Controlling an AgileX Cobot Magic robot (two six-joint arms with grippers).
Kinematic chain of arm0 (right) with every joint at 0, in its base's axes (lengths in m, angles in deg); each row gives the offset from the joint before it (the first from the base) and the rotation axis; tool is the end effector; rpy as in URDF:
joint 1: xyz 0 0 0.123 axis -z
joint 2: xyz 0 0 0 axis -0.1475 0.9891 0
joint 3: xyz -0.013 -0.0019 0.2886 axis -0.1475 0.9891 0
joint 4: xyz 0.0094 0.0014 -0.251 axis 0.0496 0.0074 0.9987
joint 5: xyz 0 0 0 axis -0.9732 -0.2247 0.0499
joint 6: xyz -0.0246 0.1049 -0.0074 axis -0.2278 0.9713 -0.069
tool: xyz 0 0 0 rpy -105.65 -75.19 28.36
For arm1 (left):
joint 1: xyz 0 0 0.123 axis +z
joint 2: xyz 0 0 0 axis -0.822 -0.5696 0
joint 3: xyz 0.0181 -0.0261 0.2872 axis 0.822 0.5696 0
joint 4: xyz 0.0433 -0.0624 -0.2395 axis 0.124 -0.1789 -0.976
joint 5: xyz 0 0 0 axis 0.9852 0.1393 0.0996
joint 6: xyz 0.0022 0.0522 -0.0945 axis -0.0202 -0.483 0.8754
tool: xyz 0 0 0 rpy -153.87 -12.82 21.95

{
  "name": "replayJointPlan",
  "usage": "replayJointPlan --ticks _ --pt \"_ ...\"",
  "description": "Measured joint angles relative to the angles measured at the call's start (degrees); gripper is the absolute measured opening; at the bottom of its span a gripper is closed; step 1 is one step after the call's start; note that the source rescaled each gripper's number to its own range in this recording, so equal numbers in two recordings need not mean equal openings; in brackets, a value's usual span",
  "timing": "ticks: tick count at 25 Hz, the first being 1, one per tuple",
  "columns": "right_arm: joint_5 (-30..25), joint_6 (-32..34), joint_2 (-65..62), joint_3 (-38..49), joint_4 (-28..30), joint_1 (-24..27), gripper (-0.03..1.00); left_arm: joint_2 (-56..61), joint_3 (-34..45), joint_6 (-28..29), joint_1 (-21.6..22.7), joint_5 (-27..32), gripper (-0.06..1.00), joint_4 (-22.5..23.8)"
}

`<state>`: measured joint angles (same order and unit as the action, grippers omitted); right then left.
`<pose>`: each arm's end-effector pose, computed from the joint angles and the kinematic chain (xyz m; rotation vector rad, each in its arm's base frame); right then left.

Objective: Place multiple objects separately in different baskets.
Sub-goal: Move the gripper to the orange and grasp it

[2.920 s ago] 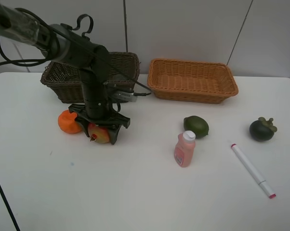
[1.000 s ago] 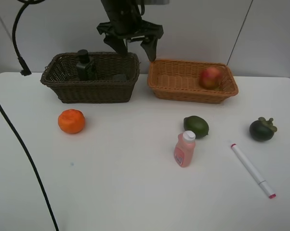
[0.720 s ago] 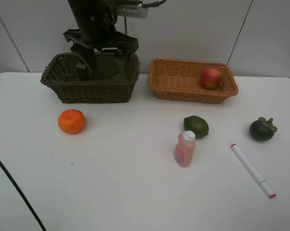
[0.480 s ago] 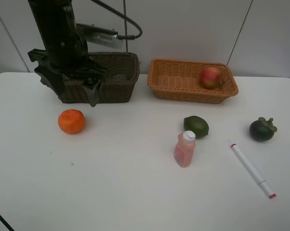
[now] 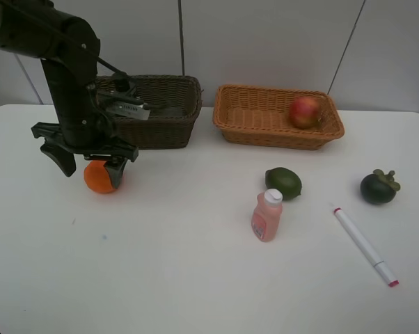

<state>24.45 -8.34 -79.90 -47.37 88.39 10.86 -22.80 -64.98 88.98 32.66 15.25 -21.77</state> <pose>0.0035 -0.0049 0.2713 0.1001 2.0384 -0.0531 0.3334 -0.1297 0.1413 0.3082 3.1010 0.1160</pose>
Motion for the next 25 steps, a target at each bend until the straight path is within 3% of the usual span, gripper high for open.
replayJointPlan --ticks 5,20,22,24,25 --pt "0.00 0.00 0.00 0.00 0.00 0.00 1.00 -2.55 0.00 -0.27 2.66 -3.54 0.95 -0.06" --pt "0.00 0.00 0.00 0.00 0.00 0.00 1.00 -10.20 0.12 -1.30 2.74 -15.68 0.95 0.89" --pt "0.00 0.00 0.00 0.00 0.00 0.00 1.00 -10.20 0.12 -1.30 2.74 -16.38 0.92 0.89" --pt "0.00 0.00 0.00 0.00 0.00 0.00 1.00 -10.20 0.12 -1.48 2.74 -16.61 0.78 0.89" --pt "0.00 0.00 0.00 0.00 0.00 0.00 1.00 -10.20 0.12 -1.71 2.74 -16.51 0.78 0.89"
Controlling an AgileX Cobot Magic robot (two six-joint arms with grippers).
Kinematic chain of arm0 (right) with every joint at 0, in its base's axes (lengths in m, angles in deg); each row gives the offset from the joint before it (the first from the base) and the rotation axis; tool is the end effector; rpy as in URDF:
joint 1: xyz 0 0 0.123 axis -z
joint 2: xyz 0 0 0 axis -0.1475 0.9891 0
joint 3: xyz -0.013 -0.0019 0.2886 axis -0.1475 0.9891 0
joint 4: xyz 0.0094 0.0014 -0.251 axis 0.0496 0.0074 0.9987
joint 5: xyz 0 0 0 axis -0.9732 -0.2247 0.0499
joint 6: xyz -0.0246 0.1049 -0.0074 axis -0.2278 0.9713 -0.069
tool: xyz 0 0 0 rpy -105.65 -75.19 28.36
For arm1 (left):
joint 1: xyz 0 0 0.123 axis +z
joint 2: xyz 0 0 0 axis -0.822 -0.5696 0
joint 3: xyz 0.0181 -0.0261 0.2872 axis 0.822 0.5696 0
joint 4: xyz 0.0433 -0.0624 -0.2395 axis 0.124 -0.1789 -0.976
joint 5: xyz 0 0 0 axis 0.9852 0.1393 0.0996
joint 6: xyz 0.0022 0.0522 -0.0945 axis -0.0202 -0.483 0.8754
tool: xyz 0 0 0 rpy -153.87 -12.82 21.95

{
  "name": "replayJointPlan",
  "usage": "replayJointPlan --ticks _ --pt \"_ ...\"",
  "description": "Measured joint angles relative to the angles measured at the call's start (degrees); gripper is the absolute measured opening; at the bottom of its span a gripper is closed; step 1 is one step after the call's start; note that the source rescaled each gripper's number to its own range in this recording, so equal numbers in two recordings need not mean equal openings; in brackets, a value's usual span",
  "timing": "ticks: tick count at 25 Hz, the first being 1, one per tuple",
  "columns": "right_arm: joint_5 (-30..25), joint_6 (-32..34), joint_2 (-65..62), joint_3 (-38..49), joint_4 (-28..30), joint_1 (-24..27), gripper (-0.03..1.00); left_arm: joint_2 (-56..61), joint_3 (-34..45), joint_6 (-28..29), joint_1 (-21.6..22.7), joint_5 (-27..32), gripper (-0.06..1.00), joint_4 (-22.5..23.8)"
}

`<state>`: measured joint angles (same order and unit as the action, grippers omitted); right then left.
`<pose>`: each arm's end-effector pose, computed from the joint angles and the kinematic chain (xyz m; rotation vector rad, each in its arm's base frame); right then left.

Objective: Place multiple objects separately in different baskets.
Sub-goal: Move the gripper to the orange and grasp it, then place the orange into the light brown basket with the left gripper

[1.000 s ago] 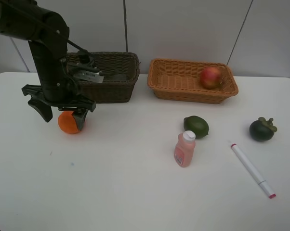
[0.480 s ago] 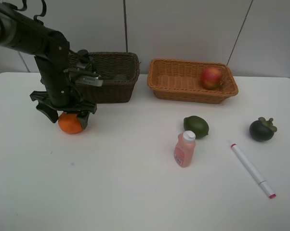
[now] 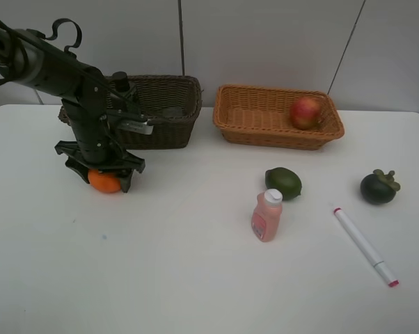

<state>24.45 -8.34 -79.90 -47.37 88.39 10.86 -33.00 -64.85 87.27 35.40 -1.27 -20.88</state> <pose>0.0035 -0.0049 0.2713 0.1001 2.0384 -0.0531 0.3652 -0.1241 0.0761 0.3141 3.0021 0.0613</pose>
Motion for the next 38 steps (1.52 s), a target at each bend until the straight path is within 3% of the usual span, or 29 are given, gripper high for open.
replayJointPlan --ticks 6,9,16,18,23,29,34,38 --pt "0.00 0.00 0.00 0.00 0.00 0.00 1.00 0.00 0.00 -0.69 0.00 3.74 0.78 -0.13" --pt "0.00 0.00 0.00 0.00 0.00 0.00 1.00 1.01 -0.25 -0.68 0.00 8.23 0.78 -2.41" --pt "0.00 0.00 0.00 0.00 0.00 0.00 1.00 4.59 -13.58 -7.63 -0.32 19.53 0.78 -18.67" --pt "0.00 0.00 0.00 0.00 0.00 0.00 1.00 4.46 -19.17 -9.86 -1.43 19.26 0.78 -21.05" --pt "0.00 0.00 0.00 0.00 0.00 0.00 1.00 -0.40 -35.40 -13.27 -5.51 16.16 0.78 -22.16" --pt "0.00 0.00 0.00 0.00 0.00 0.00 1.00 -12.88 -55.13 -16.13 -10.26 7.64 0.78 -22.22" --pt "0.00 0.00 0.00 0.00 0.00 0.00 1.00 -21.27 -61.83 -19.67 -13.19 -1.89 0.80 -21.06" --pt "0.00 0.00 0.00 0.00 0.00 0.00 1.00 -23.83 -62.17 -19.90 -13.88 -4.49 0.97 -19.39"
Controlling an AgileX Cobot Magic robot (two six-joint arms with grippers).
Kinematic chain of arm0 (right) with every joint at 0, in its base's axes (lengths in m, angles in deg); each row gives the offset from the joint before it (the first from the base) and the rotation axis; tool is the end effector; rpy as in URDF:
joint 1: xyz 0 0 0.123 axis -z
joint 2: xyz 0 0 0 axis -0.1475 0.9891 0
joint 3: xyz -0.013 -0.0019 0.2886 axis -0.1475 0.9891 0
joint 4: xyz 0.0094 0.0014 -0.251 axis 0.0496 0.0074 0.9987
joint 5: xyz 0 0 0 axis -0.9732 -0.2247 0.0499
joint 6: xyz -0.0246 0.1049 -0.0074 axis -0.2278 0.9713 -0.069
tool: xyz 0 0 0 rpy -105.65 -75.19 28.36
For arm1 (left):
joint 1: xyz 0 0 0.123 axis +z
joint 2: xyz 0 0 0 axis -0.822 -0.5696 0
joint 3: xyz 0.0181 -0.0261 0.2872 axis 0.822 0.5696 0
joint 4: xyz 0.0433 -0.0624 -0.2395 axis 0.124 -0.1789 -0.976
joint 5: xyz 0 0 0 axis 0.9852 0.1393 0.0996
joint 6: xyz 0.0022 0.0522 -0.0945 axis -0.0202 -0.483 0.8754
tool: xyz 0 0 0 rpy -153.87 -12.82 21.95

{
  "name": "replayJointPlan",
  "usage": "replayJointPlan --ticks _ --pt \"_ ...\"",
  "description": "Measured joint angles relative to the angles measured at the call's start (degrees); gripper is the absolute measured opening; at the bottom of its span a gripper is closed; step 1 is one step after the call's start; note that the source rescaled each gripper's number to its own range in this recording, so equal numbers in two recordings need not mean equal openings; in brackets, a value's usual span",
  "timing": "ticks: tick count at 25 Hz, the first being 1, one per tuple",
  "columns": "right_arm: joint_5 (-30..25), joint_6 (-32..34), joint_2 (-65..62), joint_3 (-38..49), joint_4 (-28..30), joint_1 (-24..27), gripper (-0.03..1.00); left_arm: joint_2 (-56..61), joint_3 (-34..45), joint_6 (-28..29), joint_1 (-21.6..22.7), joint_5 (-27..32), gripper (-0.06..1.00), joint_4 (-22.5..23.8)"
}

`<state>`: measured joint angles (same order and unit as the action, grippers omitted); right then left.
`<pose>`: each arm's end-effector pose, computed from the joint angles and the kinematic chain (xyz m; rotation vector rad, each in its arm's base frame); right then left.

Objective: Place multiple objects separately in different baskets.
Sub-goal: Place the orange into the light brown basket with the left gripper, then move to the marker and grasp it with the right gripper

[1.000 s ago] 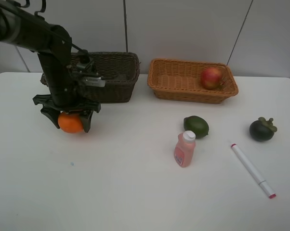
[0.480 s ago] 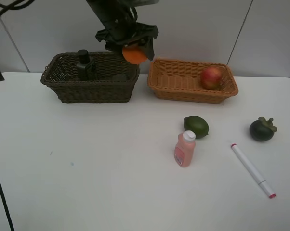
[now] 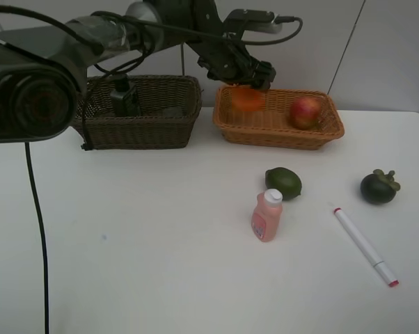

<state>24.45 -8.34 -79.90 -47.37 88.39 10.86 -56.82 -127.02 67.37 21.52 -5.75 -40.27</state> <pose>0.0035 -0.0049 0.2713 0.1001 2.0384 -0.0531 0.4833 -0.3393 0.1745 0.6657 2.2185 -0.4819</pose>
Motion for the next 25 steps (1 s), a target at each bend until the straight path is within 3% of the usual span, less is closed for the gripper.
replayJointPlan --ticks 5,7,12,15,18,22,25 --pt "0.00 0.00 0.00 0.00 0.00 0.00 1.00 0.16 -0.18 0.38 0.00 1.06 1.00 0.44" --pt "0.00 0.00 0.00 0.00 0.00 0.00 1.00 1.26 -0.18 1.93 0.00 4.76 1.00 0.46" --pt "0.00 0.00 0.00 0.00 0.00 0.00 1.00 7.49 -0.30 9.34 0.38 21.87 1.00 0.92" --pt "0.00 0.00 0.00 0.00 0.00 0.00 1.00 10.62 -0.25 13.23 0.75 33.46 1.00 4.17" --pt "0.00 0.00 0.00 0.00 0.00 0.00 1.00 13.52 2.15 17.51 1.74 34.97 1.00 8.83" --pt "0.00 0.00 0.00 0.00 0.00 0.00 1.00 17.30 6.42 17.91 3.87 34.97 1.00 15.62" --pt "0.00 0.00 0.00 0.00 0.00 0.00 1.00 21.93 12.93 17.91 7.39 34.92 1.00 17.33"
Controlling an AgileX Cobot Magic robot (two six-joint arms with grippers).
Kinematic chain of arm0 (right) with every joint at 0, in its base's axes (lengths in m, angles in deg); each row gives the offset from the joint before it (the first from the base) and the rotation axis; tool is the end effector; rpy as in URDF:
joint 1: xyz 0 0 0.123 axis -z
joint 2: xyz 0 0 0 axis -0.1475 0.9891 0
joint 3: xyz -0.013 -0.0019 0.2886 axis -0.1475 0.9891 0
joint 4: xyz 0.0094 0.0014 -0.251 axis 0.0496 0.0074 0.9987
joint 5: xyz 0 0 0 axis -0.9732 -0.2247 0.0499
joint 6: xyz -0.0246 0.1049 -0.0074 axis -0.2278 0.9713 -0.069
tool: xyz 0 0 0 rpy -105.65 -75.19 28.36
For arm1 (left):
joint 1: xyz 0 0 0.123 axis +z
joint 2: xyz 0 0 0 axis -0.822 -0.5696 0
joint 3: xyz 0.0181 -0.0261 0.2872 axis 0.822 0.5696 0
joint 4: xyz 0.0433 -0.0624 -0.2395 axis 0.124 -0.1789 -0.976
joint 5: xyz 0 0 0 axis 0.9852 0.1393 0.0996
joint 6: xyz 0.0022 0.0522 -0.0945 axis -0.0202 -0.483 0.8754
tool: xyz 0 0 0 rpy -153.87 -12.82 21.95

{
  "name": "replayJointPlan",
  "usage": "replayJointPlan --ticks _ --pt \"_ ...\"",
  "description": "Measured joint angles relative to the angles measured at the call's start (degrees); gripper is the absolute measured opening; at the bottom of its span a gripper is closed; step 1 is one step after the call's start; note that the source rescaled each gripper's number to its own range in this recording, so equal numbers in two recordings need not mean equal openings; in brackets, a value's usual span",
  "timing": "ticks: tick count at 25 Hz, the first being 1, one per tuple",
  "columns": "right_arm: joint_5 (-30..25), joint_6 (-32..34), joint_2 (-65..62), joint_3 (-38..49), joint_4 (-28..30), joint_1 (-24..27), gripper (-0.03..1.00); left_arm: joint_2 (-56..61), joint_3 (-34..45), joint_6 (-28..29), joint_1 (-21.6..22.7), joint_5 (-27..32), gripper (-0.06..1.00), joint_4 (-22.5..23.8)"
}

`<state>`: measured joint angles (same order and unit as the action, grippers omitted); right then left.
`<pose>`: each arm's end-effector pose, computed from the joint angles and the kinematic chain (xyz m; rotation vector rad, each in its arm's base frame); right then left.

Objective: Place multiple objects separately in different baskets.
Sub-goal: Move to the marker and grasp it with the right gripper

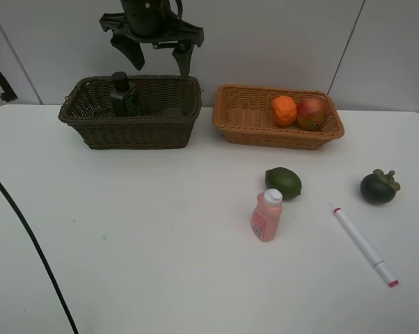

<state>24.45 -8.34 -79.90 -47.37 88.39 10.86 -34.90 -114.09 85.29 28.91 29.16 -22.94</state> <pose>0.0035 -0.0049 0.2713 0.1001 2.0384 -0.0531 0.4352 -0.2073 0.2709 0.3898 2.7085 -0.0793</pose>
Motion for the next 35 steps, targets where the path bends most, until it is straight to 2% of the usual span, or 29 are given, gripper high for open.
replayJointPlan --ticks 6,14,23,31,35 --pt "0.00 0.00 0.00 0.00 0.00 0.00 1.00 15.03 21.45 2.14 8.90 -0.10 1.00 1.17" --pt "0.00 0.00 0.00 0.00 0.00 0.00 1.00 41.25 49.73 6.17 17.76 -0.10 1.00 1.17" --pt "0.00 0.00 0.00 0.00 -0.04 0.00 1.00 72.63 72.20 5.93 17.92 0.03 1.00 -3.36" --pt "0.00 0.00 0.00 0.00 -0.04 0.00 1.00 103.70 84.68 -2.73 17.92 0.25 1.00 -3.75" --pt "0.00 0.00 0.00 0.00 -0.04 0.00 1.00 115.92 88.27 -7.45 17.92 -0.08 1.00 -3.84"
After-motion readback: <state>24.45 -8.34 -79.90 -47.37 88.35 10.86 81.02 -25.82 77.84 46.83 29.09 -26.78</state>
